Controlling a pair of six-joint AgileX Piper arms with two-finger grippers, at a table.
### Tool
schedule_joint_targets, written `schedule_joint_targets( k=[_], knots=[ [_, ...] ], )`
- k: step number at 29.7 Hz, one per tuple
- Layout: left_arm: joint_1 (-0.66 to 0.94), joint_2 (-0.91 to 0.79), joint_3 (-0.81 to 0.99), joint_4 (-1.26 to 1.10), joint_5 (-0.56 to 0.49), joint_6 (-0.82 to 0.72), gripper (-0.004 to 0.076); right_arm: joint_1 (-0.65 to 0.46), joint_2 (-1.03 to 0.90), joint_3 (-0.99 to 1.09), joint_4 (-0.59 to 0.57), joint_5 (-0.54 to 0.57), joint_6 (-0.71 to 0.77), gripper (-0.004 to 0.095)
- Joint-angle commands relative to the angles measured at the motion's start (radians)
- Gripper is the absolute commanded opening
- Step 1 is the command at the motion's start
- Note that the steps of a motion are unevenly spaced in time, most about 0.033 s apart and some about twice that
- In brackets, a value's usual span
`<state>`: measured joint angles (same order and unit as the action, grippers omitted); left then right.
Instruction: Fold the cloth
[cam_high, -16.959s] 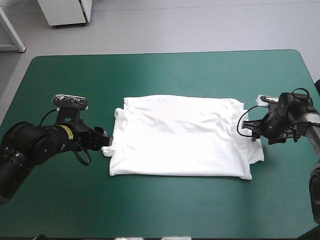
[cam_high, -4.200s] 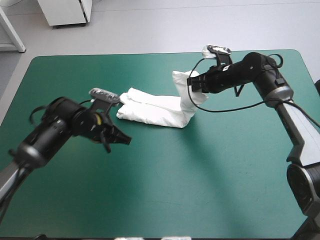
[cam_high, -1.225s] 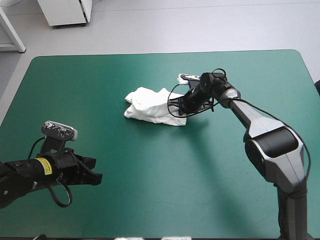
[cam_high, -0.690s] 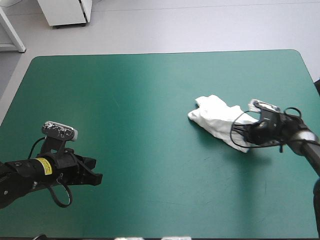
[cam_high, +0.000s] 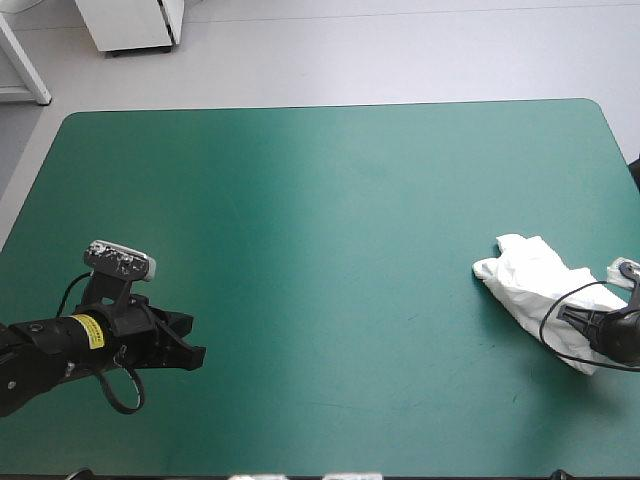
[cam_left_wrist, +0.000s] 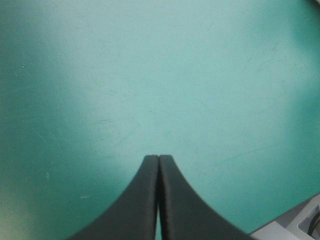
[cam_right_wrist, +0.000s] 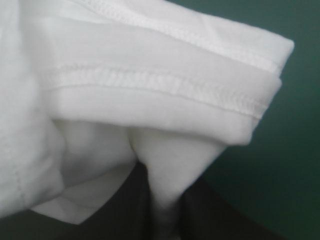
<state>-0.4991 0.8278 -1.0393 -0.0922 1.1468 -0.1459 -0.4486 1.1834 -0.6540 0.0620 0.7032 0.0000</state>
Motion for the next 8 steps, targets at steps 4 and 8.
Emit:
schedule_joint_targets(
  k=[4,8],
  knots=[
    [-0.002,-0.003,-0.024,-0.017,-0.07,0.007,-0.001,-0.008,-0.025,-0.022,-0.009,-0.011,-0.035,0.0462],
    [-0.002,-0.003,-0.024,-0.017,-0.079,0.007,-0.001,-0.008,-0.025,-0.028,-0.011,-0.004,-0.022,0.0659]
  ],
)
